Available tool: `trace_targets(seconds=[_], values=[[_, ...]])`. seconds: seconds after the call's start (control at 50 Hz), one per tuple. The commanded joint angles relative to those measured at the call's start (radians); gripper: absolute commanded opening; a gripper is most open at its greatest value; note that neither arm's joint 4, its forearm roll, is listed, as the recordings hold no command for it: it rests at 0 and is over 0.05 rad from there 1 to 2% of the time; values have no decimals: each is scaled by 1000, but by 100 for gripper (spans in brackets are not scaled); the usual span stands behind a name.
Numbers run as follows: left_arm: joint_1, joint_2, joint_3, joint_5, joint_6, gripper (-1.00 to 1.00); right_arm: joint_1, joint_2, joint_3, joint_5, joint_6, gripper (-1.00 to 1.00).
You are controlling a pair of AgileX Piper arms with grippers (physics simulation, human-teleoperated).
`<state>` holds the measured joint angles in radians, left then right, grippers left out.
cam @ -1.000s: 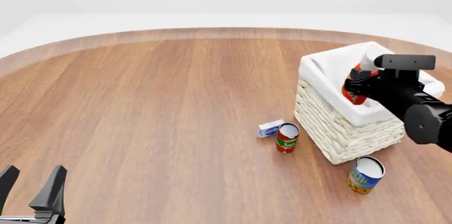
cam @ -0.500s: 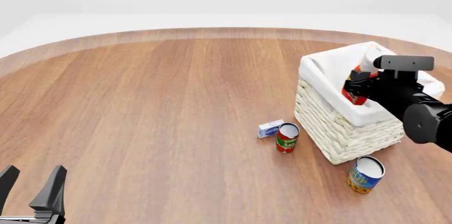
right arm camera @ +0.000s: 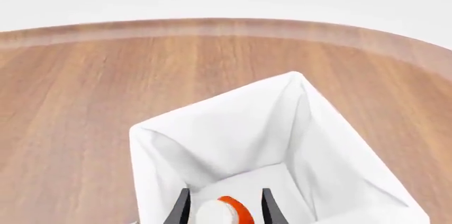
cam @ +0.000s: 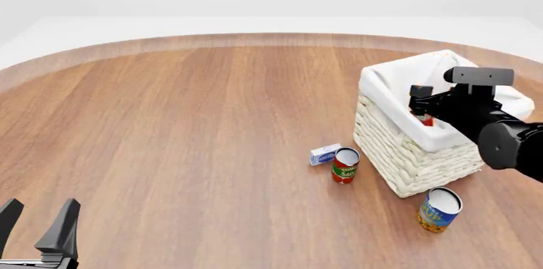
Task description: Pick up the ketchup, and put it in the basket.
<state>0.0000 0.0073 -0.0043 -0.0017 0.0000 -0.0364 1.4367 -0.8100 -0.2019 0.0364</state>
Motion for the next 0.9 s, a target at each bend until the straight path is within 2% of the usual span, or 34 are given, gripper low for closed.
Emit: trace_targets(seconds=[0.02,0.2,0.66,0.9], values=[[0,0,0,0,0,100,16,12,-12,4,28,100],[0,0,0,0,0,100,39,16,-18,5,48,100],[0,0,0,0,0,100,24,-11,-11,3,49,100],[0,0,0,0,0,100,45,-38,-3,-6,58,100]])
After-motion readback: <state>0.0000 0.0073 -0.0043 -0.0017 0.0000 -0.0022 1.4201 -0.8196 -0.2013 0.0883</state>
